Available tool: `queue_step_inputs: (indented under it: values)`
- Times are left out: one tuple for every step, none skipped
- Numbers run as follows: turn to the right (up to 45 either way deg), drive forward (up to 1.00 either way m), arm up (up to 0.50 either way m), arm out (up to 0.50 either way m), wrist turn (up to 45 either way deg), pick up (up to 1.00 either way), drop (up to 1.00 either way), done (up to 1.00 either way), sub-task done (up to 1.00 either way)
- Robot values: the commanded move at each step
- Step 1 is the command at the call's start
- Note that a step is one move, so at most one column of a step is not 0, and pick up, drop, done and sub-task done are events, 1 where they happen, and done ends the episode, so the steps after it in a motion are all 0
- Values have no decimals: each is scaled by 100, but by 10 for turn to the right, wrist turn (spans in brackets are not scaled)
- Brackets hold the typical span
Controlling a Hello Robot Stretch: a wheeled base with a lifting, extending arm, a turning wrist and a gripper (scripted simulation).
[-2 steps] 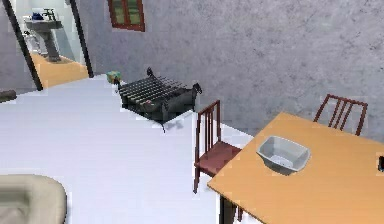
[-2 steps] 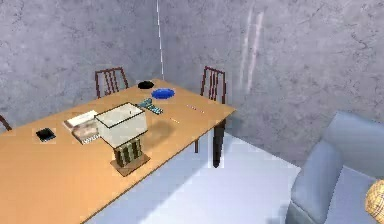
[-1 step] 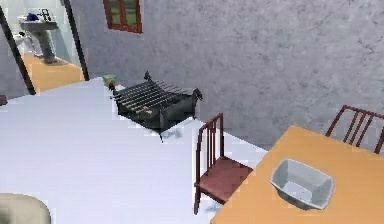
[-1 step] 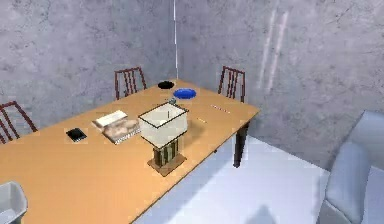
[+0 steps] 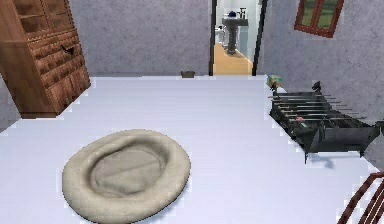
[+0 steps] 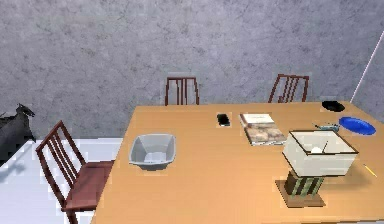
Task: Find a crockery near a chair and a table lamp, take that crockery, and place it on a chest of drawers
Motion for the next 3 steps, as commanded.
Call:
queue_step_inputs:
  values:
    - [0, 0, 50, 0, 0, 0, 0, 0, 0]
    - [0, 0, 32, 0, 0, 0, 0, 0, 0]
    - [0, 0, 0, 42, 0, 0, 0, 0, 0]
